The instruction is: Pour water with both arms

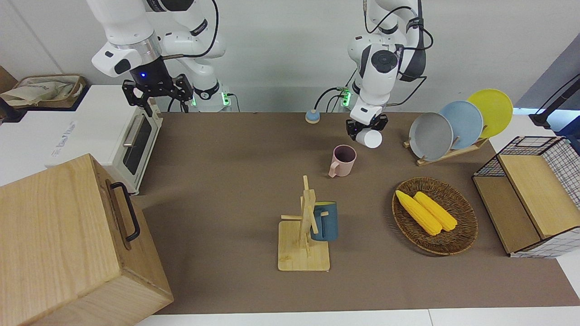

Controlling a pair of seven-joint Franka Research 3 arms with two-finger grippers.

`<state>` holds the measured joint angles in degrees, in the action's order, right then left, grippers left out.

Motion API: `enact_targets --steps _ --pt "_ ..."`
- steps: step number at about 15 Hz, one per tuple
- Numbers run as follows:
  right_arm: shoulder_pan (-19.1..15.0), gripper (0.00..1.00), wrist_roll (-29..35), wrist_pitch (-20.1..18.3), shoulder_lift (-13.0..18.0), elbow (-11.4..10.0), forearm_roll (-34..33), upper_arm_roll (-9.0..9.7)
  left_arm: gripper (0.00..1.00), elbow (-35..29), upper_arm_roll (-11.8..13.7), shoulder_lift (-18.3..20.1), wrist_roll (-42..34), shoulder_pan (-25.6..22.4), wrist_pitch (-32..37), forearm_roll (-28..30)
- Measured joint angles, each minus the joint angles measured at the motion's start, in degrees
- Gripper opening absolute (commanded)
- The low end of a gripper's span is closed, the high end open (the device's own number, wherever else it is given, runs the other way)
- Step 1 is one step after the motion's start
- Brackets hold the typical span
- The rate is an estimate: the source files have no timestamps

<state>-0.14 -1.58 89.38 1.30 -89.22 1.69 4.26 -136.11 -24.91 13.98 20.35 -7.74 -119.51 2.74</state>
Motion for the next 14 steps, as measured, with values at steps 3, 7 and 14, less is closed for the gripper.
enact_targets --steps 3,7,14 --pt "0.0 0.992 0.0 0.0 0.0 0.0 0.0 0.00 0.00 -0.1 0.1 0.0 0.0 -4.5 -4.7 -0.9" --pt "0.0 0.992 0.0 0.0 0.0 0.0 0.0 0.00 0.00 -0.1 0.2 0.1 0.0 -10.5 -11.6 -1.6" --pt "0.0 0.992 0.0 0.0 0.0 0.0 0.0 0.00 0.00 3.1 0.4 0.5 0.0 -18.2 -19.3 -2.8"
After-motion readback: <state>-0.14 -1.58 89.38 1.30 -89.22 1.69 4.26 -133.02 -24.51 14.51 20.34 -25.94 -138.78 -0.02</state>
